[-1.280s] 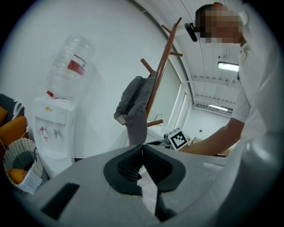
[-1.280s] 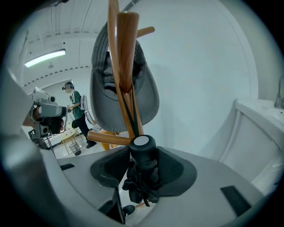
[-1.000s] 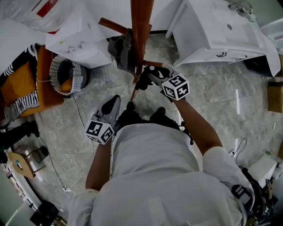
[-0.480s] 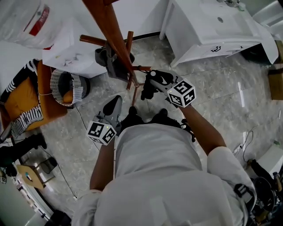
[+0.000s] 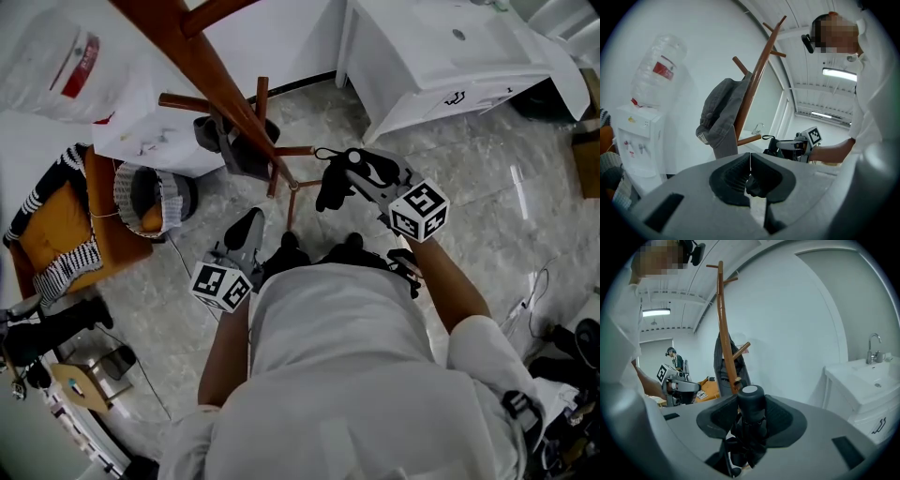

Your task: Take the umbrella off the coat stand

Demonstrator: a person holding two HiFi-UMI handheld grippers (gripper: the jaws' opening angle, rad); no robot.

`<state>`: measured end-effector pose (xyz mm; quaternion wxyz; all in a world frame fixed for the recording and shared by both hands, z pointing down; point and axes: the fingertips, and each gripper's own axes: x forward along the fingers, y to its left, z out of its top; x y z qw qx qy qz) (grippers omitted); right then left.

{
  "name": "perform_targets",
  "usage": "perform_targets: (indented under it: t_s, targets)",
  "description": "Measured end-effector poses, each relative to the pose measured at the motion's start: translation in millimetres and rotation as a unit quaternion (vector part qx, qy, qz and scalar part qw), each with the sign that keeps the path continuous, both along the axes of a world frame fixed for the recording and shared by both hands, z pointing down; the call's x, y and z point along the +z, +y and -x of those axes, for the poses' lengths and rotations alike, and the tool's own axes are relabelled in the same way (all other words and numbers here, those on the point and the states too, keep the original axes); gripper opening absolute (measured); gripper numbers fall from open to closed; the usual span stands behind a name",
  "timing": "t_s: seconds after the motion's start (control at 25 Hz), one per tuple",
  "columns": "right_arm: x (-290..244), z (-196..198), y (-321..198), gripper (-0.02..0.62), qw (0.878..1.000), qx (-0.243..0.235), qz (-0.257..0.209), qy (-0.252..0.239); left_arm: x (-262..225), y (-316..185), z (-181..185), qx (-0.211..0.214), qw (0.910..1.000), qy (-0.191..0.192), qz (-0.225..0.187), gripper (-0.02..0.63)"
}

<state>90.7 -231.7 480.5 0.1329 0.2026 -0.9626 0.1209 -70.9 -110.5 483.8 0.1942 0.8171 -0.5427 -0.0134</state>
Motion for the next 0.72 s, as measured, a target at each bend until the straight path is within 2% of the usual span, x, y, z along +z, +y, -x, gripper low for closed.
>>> perform_targets:
  t_s: [0.28, 0.72]
  targets:
    - [-21.1, -42.7, 3.3, 0.184, 0.999, 0.031, -0.015, -0.009, -1.4, -7.1, -13.9, 0.018, 0.9998, 0.003, -0.003, 0.017]
    - [-44.9, -94.8, 17.5, 0.183, 0.996, 0.087, -0.018, -0.029, -25.2, -24.0, -36.6, 0.054, 0.9979, -0.01, -0.034, 0.017]
